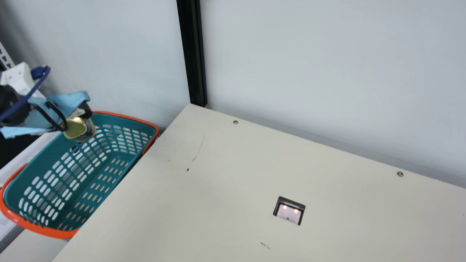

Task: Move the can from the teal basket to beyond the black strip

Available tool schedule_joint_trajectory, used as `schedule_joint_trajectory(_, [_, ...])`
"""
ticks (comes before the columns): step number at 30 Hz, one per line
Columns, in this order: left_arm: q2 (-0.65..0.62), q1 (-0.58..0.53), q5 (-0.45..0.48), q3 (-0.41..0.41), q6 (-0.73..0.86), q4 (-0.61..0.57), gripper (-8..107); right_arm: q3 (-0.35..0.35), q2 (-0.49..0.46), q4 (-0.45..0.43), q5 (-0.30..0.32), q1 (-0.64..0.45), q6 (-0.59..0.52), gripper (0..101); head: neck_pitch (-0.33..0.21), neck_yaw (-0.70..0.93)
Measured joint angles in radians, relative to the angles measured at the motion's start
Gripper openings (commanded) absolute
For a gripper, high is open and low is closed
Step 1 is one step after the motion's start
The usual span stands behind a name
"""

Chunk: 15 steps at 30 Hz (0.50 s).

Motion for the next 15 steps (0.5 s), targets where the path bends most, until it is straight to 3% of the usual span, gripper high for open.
schedule_joint_trajectory(11, [-0.157, -0.019, 0.291, -0.045, 0.308, -0.299, 10, 0.000, 0.000, 0.000, 0.000, 0.000, 0.000, 101, 0.000, -0.005])
schedule_joint_trajectory(15, [-0.187, -0.024, 0.410, -0.042, 0.386, -0.355, 10, 0.000, 0.000, 0.000, 0.000, 0.000, 0.000, 101, 0.000, -0.005])
